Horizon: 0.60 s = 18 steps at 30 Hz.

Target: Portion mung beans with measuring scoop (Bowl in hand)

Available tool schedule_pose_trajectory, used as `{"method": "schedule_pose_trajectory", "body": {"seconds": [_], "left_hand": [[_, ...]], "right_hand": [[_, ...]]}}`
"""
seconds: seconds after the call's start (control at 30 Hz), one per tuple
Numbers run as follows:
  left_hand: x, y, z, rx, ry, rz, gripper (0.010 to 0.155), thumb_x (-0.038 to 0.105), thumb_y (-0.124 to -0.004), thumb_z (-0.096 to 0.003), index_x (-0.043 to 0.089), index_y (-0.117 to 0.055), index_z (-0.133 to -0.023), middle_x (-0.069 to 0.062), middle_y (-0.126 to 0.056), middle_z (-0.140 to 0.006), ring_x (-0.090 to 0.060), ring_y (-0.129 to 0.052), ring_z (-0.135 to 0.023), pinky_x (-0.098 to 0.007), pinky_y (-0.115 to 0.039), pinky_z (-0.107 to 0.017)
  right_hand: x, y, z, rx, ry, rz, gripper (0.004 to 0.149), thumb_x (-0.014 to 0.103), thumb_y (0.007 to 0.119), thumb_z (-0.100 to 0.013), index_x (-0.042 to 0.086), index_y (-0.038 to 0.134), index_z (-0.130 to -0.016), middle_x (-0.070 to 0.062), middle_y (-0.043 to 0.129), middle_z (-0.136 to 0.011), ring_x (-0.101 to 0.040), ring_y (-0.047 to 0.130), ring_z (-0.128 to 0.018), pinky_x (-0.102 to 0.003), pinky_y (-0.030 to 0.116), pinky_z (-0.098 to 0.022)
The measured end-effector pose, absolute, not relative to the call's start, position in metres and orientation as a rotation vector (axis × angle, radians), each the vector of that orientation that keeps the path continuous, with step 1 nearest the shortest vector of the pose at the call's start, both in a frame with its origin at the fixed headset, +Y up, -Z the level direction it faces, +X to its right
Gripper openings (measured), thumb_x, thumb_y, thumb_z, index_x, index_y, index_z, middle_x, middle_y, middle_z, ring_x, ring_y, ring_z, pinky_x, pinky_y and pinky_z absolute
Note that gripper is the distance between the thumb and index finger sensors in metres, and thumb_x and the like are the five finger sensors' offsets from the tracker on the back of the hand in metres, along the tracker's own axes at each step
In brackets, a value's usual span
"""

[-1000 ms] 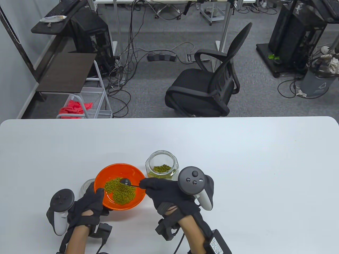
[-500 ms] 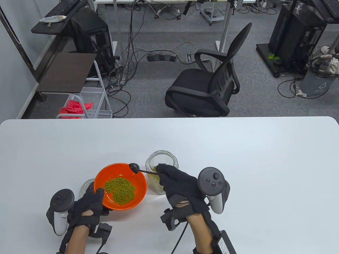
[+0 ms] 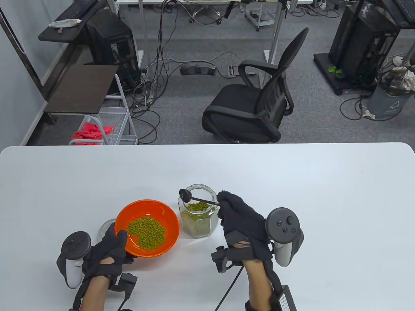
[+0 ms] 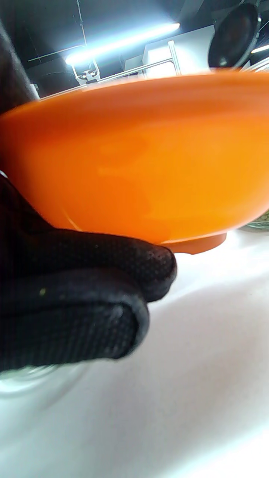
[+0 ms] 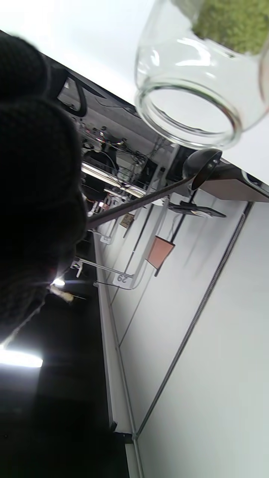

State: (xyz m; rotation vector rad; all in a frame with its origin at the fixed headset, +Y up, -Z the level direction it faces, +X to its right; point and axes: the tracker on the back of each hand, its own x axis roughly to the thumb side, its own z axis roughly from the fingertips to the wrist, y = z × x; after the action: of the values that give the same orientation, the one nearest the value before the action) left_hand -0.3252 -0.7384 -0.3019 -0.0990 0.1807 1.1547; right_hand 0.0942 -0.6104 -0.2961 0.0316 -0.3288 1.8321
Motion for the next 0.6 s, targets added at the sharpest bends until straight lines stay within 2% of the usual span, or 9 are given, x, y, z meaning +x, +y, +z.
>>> {"method": "schedule_pose_trajectory", "body": {"seconds": [0.23,0.6], "left_hand": [[-0.325,-0.738,-0.302,-0.101,0.181,1.156,0.068,0.045,-0.06,-0.0568,0.004,-0.042,-0.108,-0.019,-0.068,-0.096,-0.027,-0.115,-0.047,-0.028,-0.101,-0.031],[-0.327,-0.737,-0.302,-0.09,0.175,1.164,0.068,0.045,-0.06,-0.0568,0.004,-0.042,-0.108,-0.019,-0.068,-0.097,-0.027,-0.115,-0.048,-0.028,-0.101,-0.031]], "right_hand": [[0.089,-0.613,-0.298,-0.033,-0.389,1.994,0.041,0.021,0.079,-0.048,0.002,0.084,-0.084,-0.025,0.092,-0.059,-0.032,0.094,-0.035,-0.064,0.071,-0.045],[0.042,-0.623,-0.312,-0.013,-0.4,2.329,0.041,0.021,0.08,-0.047,0.003,0.086,-0.083,-0.024,0.092,-0.059,-0.033,0.095,-0.036,-0.064,0.07,-0.046]]}}
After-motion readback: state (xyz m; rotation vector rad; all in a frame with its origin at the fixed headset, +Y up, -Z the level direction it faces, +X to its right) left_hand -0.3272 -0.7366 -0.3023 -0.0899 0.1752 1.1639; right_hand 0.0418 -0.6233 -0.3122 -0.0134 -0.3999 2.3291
